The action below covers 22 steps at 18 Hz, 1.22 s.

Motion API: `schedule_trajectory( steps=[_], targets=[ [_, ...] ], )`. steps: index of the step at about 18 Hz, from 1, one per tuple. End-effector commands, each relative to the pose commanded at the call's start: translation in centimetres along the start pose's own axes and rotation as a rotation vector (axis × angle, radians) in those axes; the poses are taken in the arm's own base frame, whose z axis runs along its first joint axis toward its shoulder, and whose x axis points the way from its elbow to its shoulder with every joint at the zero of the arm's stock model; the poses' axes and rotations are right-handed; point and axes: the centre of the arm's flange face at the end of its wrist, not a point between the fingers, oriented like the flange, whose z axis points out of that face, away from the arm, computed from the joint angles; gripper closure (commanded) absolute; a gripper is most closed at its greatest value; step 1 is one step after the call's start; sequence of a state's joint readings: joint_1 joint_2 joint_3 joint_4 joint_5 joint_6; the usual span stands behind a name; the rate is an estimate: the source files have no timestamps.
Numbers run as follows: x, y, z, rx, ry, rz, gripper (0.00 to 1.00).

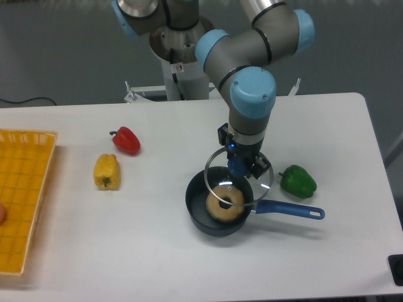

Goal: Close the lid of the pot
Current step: 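Carry the glass lid over the blue-handled saucepan, then lower the glass lid onto the saucepan rim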

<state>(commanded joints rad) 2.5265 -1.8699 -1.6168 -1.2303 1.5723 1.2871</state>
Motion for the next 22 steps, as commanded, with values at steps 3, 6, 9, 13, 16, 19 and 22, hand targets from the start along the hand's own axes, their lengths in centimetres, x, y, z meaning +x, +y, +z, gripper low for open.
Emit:
schedule_trajectory(
  steps=[3,6,9,13,16,19,22],
  targets=[
    [0.3,-0.9,0.4,0.009,0.008,-0.038,0.39],
    [0.2,-1.3,0.4,0.021,-0.001,-0.048,0.39],
    [0.3,-2.0,0.6,0.037,-0.009,-0.081,0.39],
    [0.4,-2.9,0.9,0.04,-0.011,-0.076,0.39],
    [0.4,-3.2,1.4,0.039,-0.008,-0.09,0.39],
    [0.7,-3.7,1.6,0.036,-0.004,-0.083,0.39],
    [0.7,-3.7,1.6,0.037,-0.005,-0.087,0.39]
  ],
)
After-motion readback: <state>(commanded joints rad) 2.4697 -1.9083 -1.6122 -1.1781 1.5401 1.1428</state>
